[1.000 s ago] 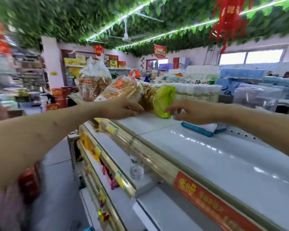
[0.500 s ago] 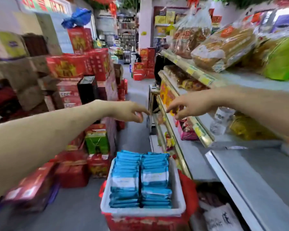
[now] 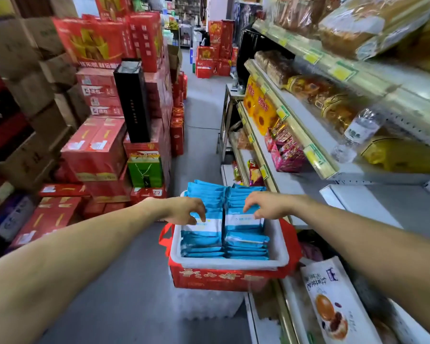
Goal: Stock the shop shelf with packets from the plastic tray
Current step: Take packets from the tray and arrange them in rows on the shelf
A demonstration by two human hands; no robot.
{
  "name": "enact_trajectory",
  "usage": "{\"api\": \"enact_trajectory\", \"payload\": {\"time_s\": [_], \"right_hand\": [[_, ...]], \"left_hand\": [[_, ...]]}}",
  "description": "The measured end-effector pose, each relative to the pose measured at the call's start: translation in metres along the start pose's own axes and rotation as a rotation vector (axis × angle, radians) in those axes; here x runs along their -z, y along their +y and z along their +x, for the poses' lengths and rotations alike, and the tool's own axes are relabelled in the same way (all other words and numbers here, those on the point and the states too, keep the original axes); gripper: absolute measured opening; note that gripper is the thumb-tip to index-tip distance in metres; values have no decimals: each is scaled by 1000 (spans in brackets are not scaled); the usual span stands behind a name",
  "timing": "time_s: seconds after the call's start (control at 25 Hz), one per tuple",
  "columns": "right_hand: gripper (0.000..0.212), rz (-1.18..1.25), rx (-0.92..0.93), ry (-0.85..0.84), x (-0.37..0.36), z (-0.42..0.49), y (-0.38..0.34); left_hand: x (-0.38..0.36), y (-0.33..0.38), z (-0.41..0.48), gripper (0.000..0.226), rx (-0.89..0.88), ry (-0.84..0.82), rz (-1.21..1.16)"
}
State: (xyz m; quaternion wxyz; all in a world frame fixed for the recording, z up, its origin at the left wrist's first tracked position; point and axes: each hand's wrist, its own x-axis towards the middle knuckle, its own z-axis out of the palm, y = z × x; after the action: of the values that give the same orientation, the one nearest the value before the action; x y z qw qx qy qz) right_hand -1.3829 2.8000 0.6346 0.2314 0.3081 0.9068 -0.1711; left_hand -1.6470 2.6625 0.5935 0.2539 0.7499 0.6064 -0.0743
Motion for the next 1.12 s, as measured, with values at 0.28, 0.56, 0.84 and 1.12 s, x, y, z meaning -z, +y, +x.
{"api": "enact_trajectory", "payload": {"time_s": [0.28,0.56,0.84,1.12], "right_hand": [[35,-32,7,171,-37,17,6],[34,-144,118,466,-74,5,10],[31,-233,131,530,-84,5,19],[32,-226,138,350,-70,20,16]], "left_hand": [[-19,-4,-4,34,-93,98,-15],[-26,-13,0,36,-147,102,-27],[-37,-18,16,38,-153,32,-156],[-30,-22,22,44,-159,31,-192]]}}
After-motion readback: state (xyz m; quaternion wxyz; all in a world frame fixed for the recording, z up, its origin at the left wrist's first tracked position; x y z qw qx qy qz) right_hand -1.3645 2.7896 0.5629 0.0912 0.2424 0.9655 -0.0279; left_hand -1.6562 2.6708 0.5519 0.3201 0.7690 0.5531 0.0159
